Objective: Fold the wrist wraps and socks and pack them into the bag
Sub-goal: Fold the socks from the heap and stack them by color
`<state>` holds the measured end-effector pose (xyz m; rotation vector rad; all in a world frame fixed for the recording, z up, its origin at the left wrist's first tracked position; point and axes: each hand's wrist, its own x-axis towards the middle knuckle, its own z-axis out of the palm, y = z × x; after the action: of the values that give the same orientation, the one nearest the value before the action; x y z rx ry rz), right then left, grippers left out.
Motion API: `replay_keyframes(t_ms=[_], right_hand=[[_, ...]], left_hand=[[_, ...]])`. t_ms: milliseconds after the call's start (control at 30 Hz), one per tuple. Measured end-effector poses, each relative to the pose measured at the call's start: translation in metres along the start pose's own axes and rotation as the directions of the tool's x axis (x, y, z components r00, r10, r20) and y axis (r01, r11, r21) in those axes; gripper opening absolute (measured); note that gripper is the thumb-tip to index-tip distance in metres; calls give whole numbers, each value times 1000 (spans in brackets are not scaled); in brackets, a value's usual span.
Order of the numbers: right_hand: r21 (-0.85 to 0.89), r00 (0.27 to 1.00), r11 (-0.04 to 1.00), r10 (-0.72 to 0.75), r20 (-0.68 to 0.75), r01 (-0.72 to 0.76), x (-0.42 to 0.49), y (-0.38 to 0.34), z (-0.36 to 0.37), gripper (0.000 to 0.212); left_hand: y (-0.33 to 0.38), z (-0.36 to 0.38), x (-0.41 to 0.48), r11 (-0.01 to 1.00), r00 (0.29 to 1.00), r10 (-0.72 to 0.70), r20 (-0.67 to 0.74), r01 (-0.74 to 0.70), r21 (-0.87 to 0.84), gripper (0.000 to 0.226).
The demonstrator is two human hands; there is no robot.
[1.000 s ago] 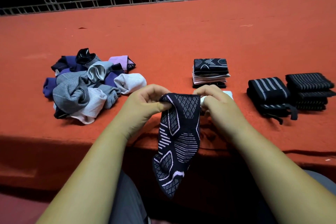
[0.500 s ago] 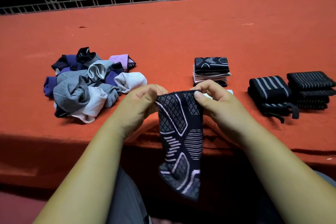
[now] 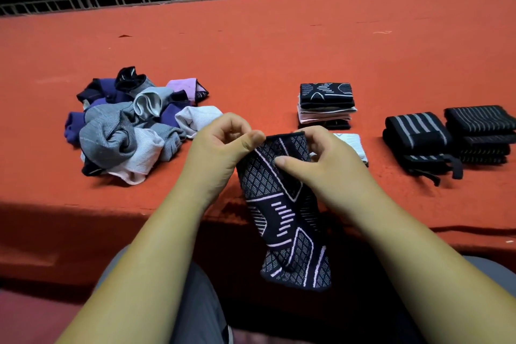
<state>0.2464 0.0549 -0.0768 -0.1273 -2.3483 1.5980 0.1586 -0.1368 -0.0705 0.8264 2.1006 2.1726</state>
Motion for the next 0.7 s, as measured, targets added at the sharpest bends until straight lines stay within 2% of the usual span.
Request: replay_keyframes(t_ms=[33,100,167,200,267,300,400,467,567,633,700], right_hand=[[83,1000,997,4,-7,-3,3,4,0,35],[244,999,969,27,-20,-22,8,7,-2,27],[371,999,928,47,-23,-36,8,8,-6,21],[409,998,912,60,-37,-39,8,7,-8,20],[444,995,895,86,-58,-51,8,7,-11,16],[441,994,894,104,-45,-73,8,8,-13,16],[300,985,940,142,94,-164,8,12,-19,27],[240,983,957,137,118,-163,8,13,-20,26],[207,996,975,88,-4,-86,10,15,-22,32],[210,995,976,71,-72,-55,11,14,-24,31],[264,989,963,84,-120,-50,12,16,-27,22]], left_hand=[[-1,2,0,999,999,-50,-14,50,-20,37],[-4,3,0,965,980,-196,15,196,-175,49],[-7,3,-4,875,919,-344,192,388,-289,53],[-8,2,-6,867,883,-384,269,445,-226,49],[-9,2,-7,885,862,-423,278,459,-75,37],[-10,2,-7,893,877,-416,241,444,-73,35],[-10,8,-4,887,916,-376,144,400,-229,35],[-9,11,-3,884,923,-367,113,384,-268,38],[-6,10,-5,868,881,-425,208,462,-181,48],[-9,8,-8,856,824,-480,301,515,-46,44],[-11,6,-11,858,800,-494,341,512,43,36]])
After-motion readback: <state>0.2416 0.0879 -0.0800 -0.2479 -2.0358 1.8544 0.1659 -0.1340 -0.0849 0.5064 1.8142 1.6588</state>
